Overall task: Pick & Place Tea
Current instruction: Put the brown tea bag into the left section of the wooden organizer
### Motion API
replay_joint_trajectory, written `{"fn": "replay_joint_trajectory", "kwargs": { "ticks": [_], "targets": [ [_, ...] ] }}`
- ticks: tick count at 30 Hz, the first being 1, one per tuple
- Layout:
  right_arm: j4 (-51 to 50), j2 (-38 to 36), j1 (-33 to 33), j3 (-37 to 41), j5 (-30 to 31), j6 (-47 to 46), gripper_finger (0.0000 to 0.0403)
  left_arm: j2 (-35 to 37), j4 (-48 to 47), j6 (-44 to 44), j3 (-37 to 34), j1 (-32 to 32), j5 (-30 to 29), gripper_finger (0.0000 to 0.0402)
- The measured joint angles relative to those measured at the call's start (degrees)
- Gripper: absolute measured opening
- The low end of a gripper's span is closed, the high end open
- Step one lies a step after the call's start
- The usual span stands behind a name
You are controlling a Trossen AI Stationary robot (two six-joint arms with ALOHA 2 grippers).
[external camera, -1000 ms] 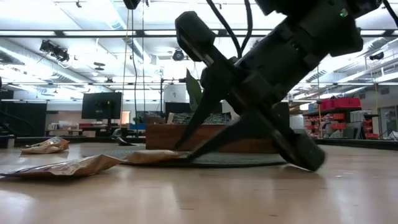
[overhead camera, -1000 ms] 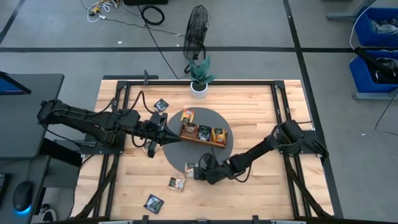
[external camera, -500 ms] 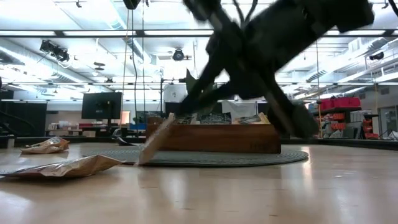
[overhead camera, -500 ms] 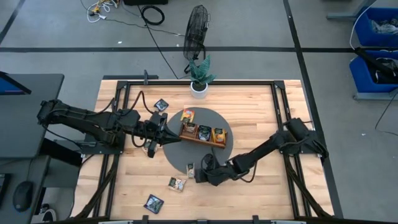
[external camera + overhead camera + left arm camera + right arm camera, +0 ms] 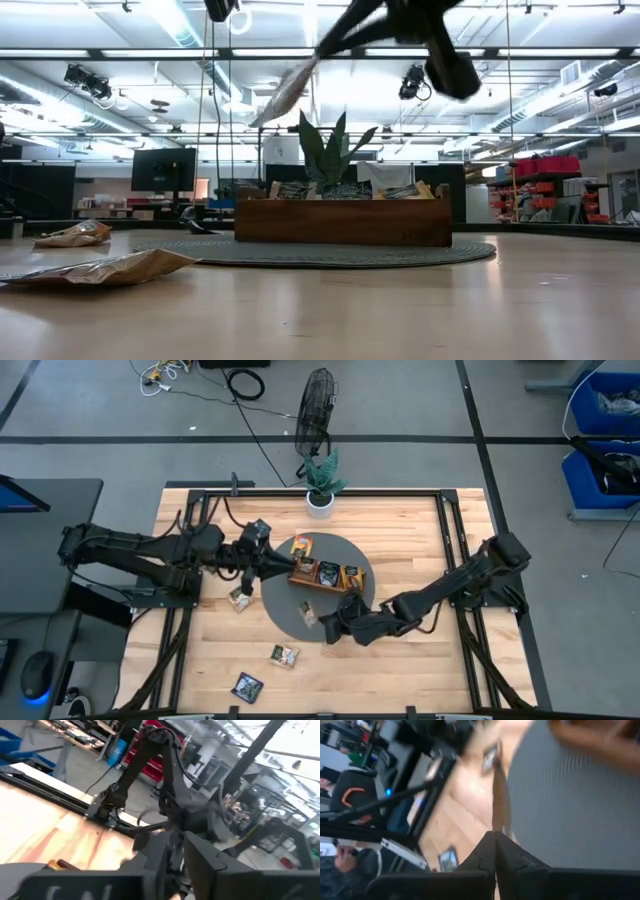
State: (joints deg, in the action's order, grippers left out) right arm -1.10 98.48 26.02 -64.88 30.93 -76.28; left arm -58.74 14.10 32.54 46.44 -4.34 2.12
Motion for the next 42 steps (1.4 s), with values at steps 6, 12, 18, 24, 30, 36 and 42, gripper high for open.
{"fn": "replay_joint_trajectory", "kwargs": {
  "ticks": [6,12,18,24,30,36,42],
  "targets": [
    [-1.84,-7.34,0.19,-0.02,8.53,8.37,0.0,0.0,3.12,2.99,0.0,2.44,5.18,0.0157],
    [-2.25,-10.54,-0.41,-0.07,9.75,13.44,0.0,0.0,2.82,4.82,0.0,4.53,8.7,0.0222],
    [3.87,-12.38,-0.34,-0.04,11.79,19.1,0.0,0.0,2.27,4.44,0.0,5.67,8.92,0.0244],
    [7.74,-14.68,-1.07,-0.07,12.33,23.2,0.0,0.0,2.05,4.35,0.0,6.77,11.06,0.0245],
    [-0.83,-14.95,-1.48,-0.07,6.86,20.37,0.0,0.0,1.89,4.32,0.0,6.86,11.71,0.0245],
    [-6.92,-12.83,-2.13,-0.04,-0.92,17.87,0.0017,0.0,1.89,4.34,0.0,6.86,11.73,0.0245],
    [-8.6,-7.17,-2.8,-0.04,-7.99,6.98,0.0104,0.0,1.82,4.36,0.0,6.86,11.73,0.0245]
  ]
}}
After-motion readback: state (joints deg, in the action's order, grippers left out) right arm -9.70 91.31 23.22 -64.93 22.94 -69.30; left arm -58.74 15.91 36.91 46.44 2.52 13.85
